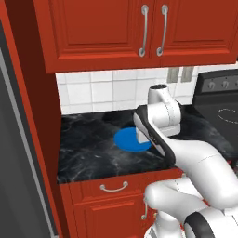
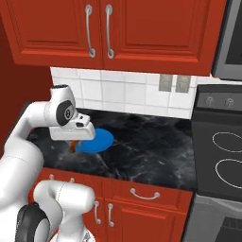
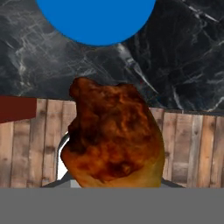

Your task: Place the chicken drumstick on the counter behind the older chicken drumstick on the same shelf of the fridge to maintain FIFO order. Close the fridge door when finished.

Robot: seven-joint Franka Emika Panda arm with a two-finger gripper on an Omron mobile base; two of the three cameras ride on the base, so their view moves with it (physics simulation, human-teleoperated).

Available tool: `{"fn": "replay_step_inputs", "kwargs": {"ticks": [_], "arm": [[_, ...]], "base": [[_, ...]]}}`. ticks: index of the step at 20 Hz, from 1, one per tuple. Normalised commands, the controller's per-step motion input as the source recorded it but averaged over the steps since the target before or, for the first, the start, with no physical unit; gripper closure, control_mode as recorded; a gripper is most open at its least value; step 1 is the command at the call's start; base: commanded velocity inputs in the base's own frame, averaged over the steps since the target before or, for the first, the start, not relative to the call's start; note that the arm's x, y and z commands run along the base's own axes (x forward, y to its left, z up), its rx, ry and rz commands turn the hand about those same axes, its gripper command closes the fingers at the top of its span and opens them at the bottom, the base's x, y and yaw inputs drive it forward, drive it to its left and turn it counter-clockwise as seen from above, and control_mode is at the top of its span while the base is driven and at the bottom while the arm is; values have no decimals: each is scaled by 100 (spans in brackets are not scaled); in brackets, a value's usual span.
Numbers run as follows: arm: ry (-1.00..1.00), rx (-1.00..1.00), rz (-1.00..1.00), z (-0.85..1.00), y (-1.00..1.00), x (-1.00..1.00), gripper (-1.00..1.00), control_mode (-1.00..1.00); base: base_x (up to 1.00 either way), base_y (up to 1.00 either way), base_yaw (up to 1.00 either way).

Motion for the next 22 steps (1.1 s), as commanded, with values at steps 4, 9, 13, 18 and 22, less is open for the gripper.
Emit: {"fn": "replay_step_inputs", "kwargs": {"ticks": [4, 9, 13, 18, 22], "arm": [[0, 0, 0, 0, 0, 0, 100, 100], [0, 0, 0, 0, 0, 0, 100, 100], [0, 0, 0, 0, 0, 0, 100, 100], [0, 0, 0, 0, 0, 0, 100, 100], [0, 0, 0, 0, 0, 0, 100, 100]], "base": [[-61, -23, 20], [-50, -54, 30], [-47, -77, 35], [-43, -60, 45], [-45, -43, 58]]}}
